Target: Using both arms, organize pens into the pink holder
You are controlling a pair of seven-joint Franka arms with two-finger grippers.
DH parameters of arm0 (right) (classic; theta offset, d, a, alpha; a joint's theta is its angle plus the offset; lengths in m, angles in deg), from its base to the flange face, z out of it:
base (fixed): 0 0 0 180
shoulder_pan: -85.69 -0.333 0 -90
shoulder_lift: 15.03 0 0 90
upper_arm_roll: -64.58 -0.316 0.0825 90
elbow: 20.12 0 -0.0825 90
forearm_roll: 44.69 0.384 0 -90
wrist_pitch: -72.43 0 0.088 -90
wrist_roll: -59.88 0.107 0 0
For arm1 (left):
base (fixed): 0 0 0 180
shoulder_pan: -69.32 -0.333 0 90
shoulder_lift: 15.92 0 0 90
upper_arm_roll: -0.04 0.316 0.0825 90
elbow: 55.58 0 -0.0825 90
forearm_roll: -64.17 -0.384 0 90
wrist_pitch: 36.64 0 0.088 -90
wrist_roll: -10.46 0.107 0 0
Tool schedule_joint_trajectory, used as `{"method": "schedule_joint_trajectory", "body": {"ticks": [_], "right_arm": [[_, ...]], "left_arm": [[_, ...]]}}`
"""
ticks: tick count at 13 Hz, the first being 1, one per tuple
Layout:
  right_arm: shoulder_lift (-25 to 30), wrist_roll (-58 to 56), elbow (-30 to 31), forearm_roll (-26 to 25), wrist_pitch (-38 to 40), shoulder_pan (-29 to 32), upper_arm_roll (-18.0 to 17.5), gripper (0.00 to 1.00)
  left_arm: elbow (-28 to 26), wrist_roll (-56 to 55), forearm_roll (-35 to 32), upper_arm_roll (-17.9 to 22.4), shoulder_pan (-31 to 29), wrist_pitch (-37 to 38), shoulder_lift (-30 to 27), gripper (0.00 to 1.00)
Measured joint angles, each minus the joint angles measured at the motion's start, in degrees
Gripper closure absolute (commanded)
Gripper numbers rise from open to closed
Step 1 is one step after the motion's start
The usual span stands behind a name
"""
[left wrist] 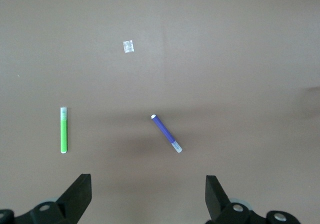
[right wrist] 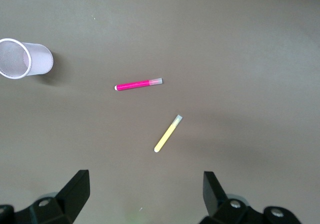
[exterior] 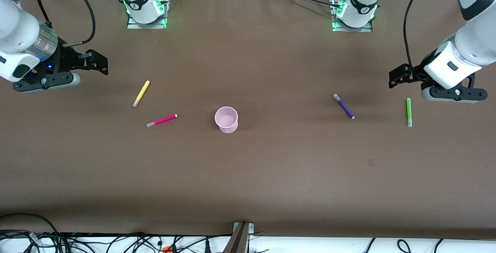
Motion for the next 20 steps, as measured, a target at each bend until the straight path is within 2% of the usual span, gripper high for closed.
{"method": "schedule_joint_trajectory", "body": {"ticks": [4,12,20], "right_arm": [[0.07,0.0,-0.24,0.0,0.81,0.0,0.0,0.0],[0.14,0.03,-0.38,0.0,0.58,0.0,0.02,0.0],[2.67,-0.05,-0.5,0.0,2.0,0.06,2.76,0.0]], "left_arm": [[0.01,-0.68,0.0,-1.37,0.04,-0.01,0.0,0.0],[-0.05,-2.19,-0.01,-1.47,-0.03,0.03,0.34,0.0],[-0.16,-2.22,-0.01,-1.22,-0.56,1.4,3.32,0.0]]}}
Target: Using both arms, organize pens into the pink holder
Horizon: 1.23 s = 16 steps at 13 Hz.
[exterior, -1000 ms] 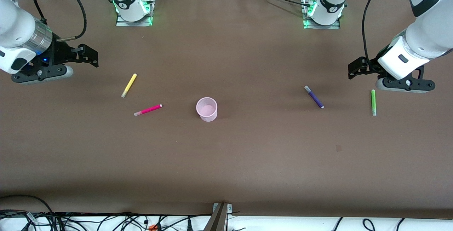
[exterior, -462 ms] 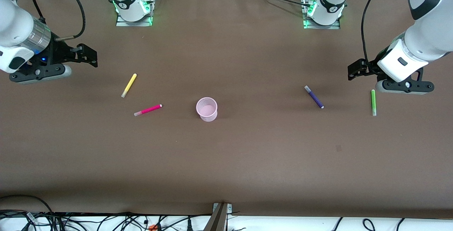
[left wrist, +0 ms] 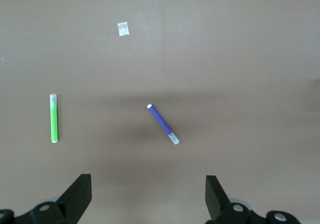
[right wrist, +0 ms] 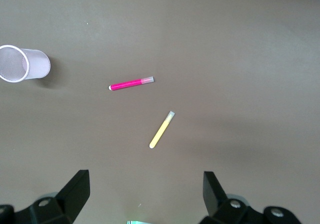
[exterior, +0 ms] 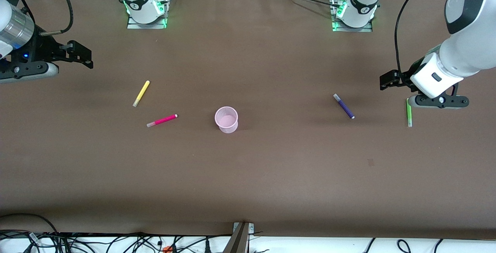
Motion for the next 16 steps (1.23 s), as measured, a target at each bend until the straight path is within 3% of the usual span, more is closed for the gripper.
{"method": "schedule_joint_trajectory", "body": {"ticks": [10,13,16], "right_arm": [[-0.37,0.46,0.06,0.0,0.4,0.0,0.64,0.0],[-1.13,9.07,0.76,0.92,0.44,-0.1,0.54,0.01],[-4.98,22.3,2.06,7.1,-0.85,-0.54,0.35,0.02]], "left_arm": [[0.66,-0.27,0.02,0.29,-0.71,-0.05,1.93,0.0],[1.85,-0.27,0.02,0.2,-0.71,-0.27,1.81,0.0],[2.19,-0.25,0.02,-0.04,-0.69,-1.21,1.75,0.0]]}}
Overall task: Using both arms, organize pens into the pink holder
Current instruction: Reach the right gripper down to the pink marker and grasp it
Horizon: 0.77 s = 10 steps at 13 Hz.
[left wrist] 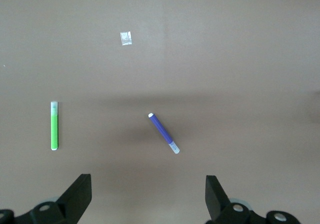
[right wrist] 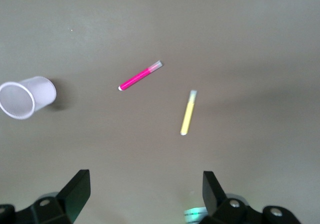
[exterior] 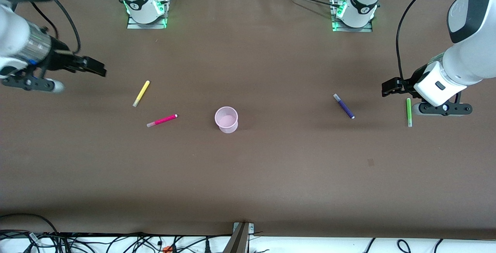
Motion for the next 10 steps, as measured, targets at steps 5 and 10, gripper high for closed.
{"method": "schedule_joint_trajectory", "body": {"ticks": [5,10], "right_arm": [[-11.15,16.53,4.09,5.75,-10.91,-1.4,-0.34,0.03],[-19.82,36.73,8.97,9.99,-21.94,-7.35,-0.76,0.05]], "left_arm": [[-0.04,0.0,0.0,-0.34,0.2,-1.29,0.11,0.0],[-0.01,0.2,0.0,-0.17,-0.2,-1.8,0.23,0.0]]}}
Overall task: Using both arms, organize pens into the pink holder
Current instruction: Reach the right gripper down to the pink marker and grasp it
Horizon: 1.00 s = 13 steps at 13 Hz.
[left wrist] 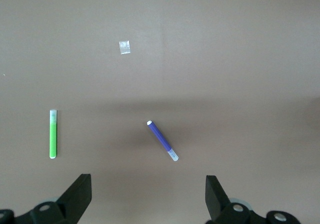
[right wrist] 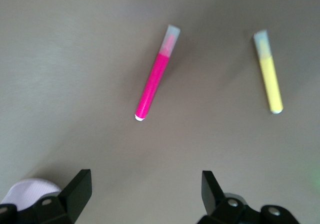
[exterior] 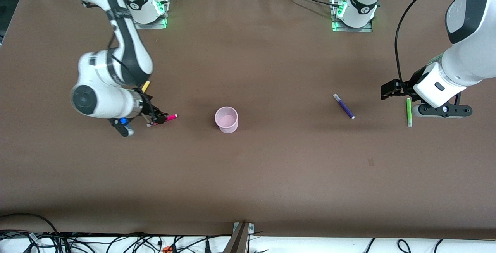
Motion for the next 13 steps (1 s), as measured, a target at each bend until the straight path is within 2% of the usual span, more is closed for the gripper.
{"method": "schedule_joint_trajectory", "body": {"ticks": [2,4,6,8,12,13], "right_arm": [[-3.3,1.59,0.34,2.75,-0.61,-0.22,0.07,0.06],[-6.28,1.66,0.43,3.99,-1.52,-0.06,0.31,0.13],[-8.47,1.69,0.46,4.94,-3.76,-0.05,0.31,0.14],[-9.01,1.73,0.5,5.18,-5.26,-0.1,0.29,0.17],[-9.15,2.0,0.56,5.19,-7.67,-0.4,0.21,0.35],[-9.38,2.0,0.71,5.19,-8.28,-0.53,0.2,0.37]], "left_arm": [[0.0,0.02,0.0,0.0,-0.02,-0.04,0.03,0.0],[-0.02,0.02,0.0,-0.01,0.0,-0.04,0.05,0.0],[-0.06,0.0,0.0,-0.08,0.17,-0.04,0.3,0.0],[-0.11,-0.03,0.0,-0.09,0.28,-0.04,1.26,0.0],[-0.09,-0.21,0.0,0.18,0.12,-0.23,2.16,0.0],[-0.08,-0.36,0.0,0.25,0.1,-0.24,2.16,0.0]]}}
